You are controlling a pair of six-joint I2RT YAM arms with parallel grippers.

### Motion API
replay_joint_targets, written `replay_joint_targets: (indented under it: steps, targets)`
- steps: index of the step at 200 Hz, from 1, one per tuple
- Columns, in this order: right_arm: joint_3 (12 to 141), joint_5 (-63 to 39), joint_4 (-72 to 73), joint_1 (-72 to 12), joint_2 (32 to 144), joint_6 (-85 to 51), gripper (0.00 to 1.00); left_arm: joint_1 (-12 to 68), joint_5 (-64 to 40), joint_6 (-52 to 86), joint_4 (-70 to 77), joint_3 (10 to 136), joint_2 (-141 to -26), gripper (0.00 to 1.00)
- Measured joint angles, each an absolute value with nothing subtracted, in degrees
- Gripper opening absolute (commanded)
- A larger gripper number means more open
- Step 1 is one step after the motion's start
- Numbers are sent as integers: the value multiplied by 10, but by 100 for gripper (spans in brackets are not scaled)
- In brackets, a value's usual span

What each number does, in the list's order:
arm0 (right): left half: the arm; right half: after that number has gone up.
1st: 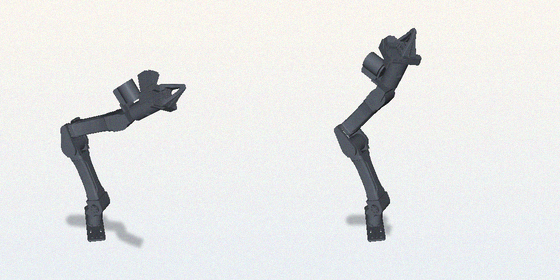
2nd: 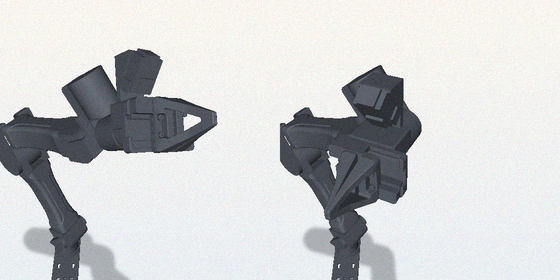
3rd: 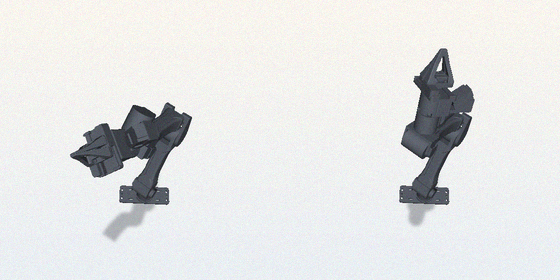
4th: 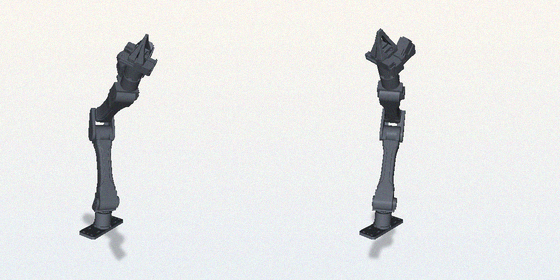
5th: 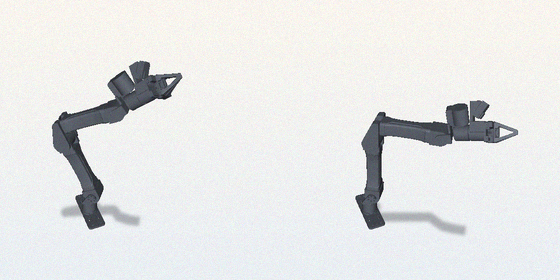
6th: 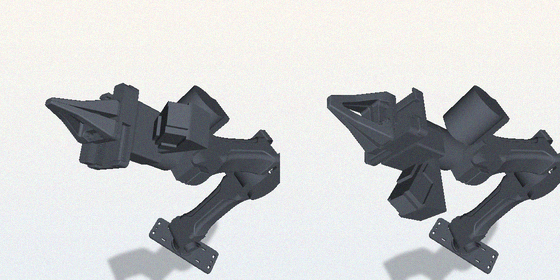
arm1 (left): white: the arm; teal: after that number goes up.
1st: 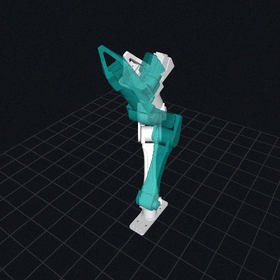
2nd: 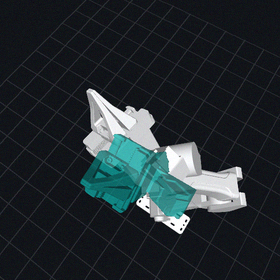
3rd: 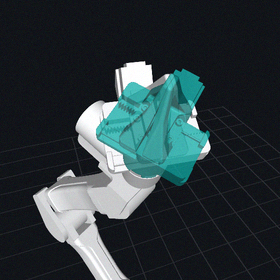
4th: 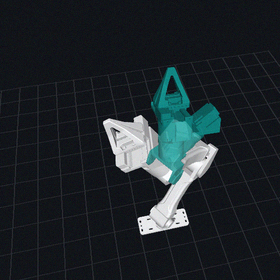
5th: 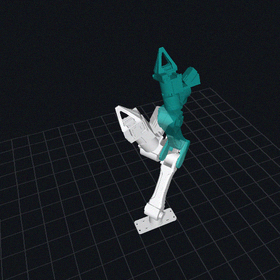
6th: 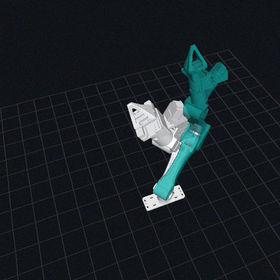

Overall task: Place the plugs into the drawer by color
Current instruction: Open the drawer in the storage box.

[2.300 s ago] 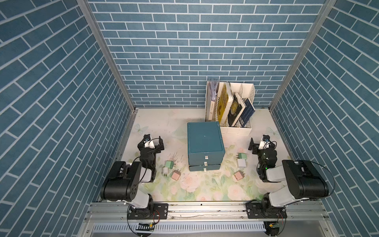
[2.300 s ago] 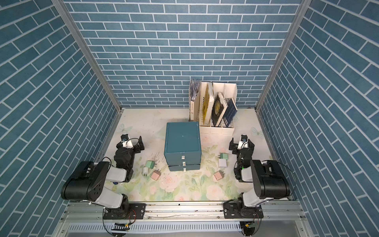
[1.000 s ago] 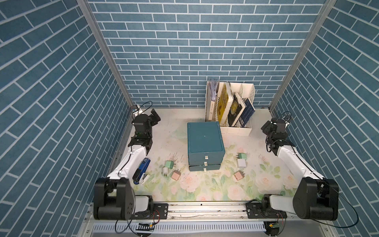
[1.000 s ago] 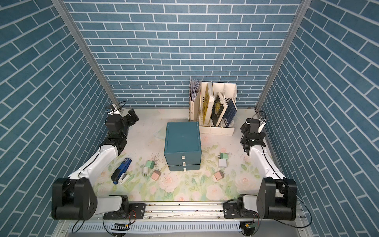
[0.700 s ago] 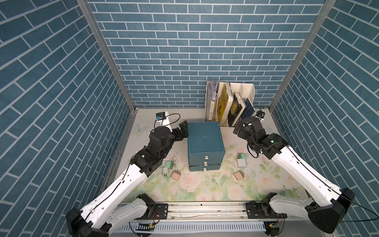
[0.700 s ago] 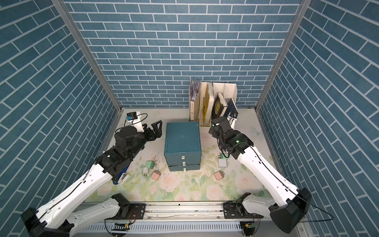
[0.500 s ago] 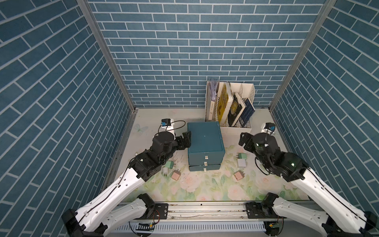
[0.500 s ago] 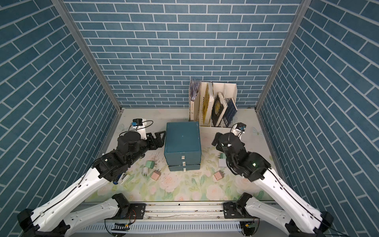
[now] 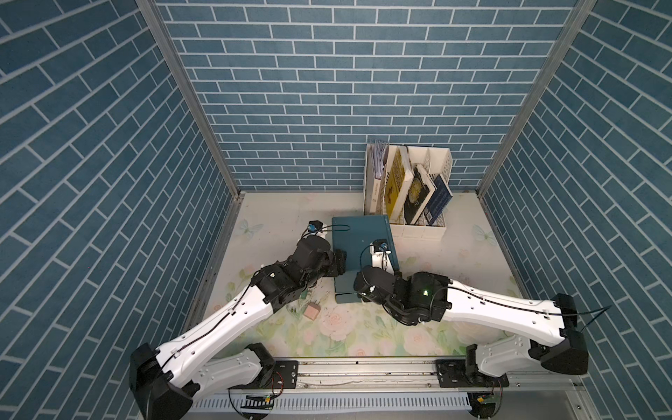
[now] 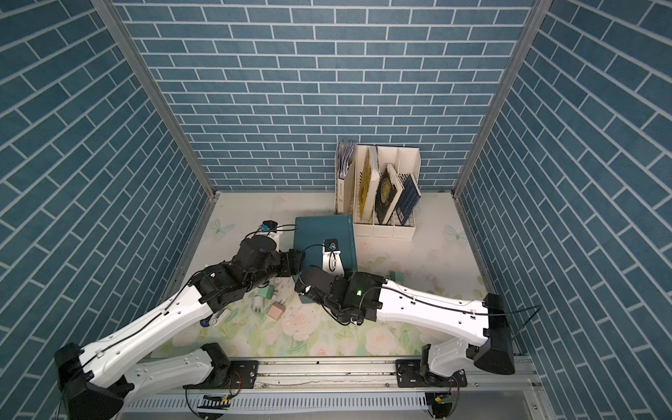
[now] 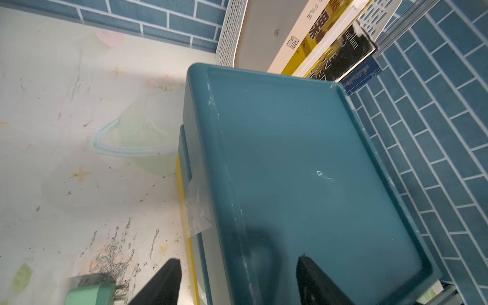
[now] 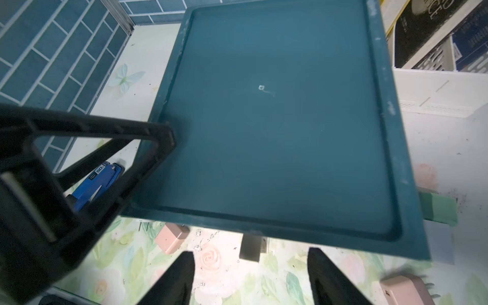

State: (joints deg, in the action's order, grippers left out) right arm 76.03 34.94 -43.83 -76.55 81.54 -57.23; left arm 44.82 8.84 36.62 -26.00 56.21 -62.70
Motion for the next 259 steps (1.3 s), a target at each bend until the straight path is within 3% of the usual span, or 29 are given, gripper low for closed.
replay_joint_targets:
  steps: [53,104,133,152,163,259]
  targets:
    - [760,317,-435,-742,846,-603,49,448,81,353,-244,579,-665,67]
    - [736,300,-415,-726,848,-618,31,448,101,326,-241,589,-678,65]
    - [729,292,-404,-716,849,-618,10,448,110,314,-234,595,-688,63]
    - [729,289,-402,-715,851,-617,7,448,118,308,-233,597,-691,64]
    - [729,289,-400,-715,852,-617,0,448,126,303,-233,597,-691,63]
    - [754,304,-398,-728,883,-611,0,444,153,309,-200,598,-714,59]
